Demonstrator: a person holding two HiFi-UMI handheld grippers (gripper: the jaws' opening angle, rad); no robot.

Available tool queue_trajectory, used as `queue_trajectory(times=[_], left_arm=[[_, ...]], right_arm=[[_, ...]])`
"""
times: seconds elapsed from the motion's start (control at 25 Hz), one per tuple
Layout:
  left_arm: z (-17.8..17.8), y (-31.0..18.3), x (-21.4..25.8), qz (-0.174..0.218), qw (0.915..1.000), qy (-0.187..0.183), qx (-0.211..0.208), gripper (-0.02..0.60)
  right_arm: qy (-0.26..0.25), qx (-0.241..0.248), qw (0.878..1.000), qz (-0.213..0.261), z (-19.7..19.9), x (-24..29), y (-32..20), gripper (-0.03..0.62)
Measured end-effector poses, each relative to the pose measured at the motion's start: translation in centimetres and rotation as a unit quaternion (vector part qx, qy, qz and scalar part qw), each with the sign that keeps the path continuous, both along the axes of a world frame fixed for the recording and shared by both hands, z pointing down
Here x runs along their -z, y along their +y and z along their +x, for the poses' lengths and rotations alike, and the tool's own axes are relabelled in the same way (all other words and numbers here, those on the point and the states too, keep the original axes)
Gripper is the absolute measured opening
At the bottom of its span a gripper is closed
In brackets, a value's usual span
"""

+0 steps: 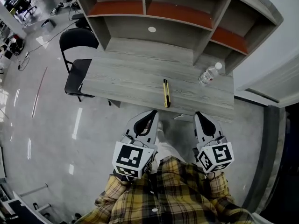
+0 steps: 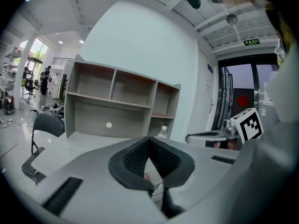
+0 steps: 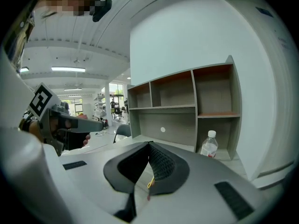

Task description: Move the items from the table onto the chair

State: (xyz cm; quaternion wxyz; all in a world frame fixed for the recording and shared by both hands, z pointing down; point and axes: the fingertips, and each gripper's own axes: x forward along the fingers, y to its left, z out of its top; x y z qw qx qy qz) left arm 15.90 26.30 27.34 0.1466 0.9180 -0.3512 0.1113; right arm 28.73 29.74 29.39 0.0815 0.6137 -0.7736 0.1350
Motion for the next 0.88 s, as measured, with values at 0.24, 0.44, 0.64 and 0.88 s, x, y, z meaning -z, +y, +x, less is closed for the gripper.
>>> queue_trajectory(times=[0.24,0.44,0.64,0.88], left_arm=[[2.3,-7.1,-0.1,0.001,0.9995,-0.017,-0.026,0.003],[5.2,-12.5,-1.7,-0.018,0.9979,-0.046,-0.043,0.003],[7.1,-15.2,-4.5,-0.066,0.9954,-0.057,-0.040,0.003],[7.9,-17.3,-8.4,-0.126,0.9901,-0.056,-0.027,0.005]], right_arm=[[-0.002,-0.003,1.000,0.010,1.0,0.1,-7.3,0.017],[0.003,0.003,1.000,0.019,2.2,0.7,-12.4,0.017],[-0.009,-0.013,1.000,-0.001,3.7,0.0,-14.4,0.017],[-0.014,-0.047,0.999,-0.020,5.2,-1.4,-14.9,0.017]])
